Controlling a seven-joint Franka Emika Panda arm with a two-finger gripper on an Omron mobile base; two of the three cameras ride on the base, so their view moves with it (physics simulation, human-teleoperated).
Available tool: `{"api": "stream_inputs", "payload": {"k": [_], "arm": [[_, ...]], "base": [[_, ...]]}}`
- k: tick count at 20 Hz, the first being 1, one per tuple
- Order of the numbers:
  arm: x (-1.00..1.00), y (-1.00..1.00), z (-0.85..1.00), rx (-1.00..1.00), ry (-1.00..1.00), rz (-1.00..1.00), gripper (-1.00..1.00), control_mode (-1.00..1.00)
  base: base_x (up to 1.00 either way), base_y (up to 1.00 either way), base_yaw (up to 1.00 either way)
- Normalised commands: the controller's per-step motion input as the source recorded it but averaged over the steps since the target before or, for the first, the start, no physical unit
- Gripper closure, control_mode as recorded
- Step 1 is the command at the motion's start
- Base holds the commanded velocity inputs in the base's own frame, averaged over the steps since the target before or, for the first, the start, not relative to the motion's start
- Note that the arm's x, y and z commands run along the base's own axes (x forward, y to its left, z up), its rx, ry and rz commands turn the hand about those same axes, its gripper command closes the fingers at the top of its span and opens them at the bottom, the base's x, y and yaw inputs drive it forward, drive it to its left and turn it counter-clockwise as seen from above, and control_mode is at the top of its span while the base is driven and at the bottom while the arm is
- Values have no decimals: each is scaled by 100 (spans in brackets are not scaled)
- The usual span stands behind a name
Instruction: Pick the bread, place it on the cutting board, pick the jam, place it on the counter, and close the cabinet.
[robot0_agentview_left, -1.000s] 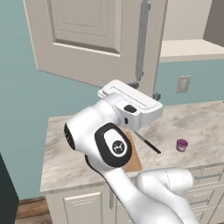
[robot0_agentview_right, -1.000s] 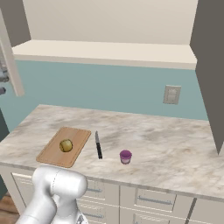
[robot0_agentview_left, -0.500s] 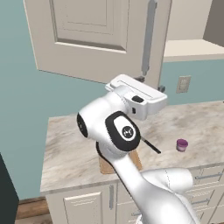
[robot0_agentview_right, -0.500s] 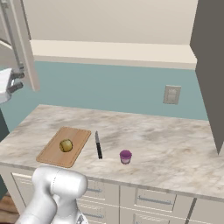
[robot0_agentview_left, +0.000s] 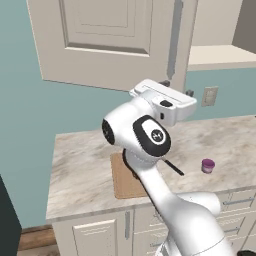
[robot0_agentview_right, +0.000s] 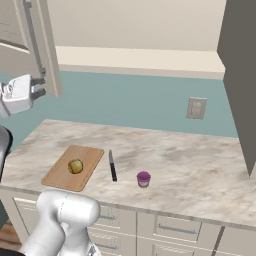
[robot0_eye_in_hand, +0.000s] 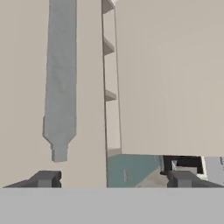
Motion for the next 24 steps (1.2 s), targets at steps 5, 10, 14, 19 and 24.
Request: {"api": "stream_inputs", "payload": {"k": [5, 10, 14, 19, 24], "arm": [[38, -42, 0, 0, 0, 5, -100, -100], [41, -44, 0, 0, 0, 8, -100, -100], [41, -43, 0, 0, 0, 10, -100, -100], [35, -38, 0, 0, 0, 12, -100, -100], [36, -29, 0, 0, 0, 11, -100, -100]], "base": [[0, 0, 0], [0, 0, 0], [0, 0, 0], [0, 0, 0], [0, 0, 0]]}}
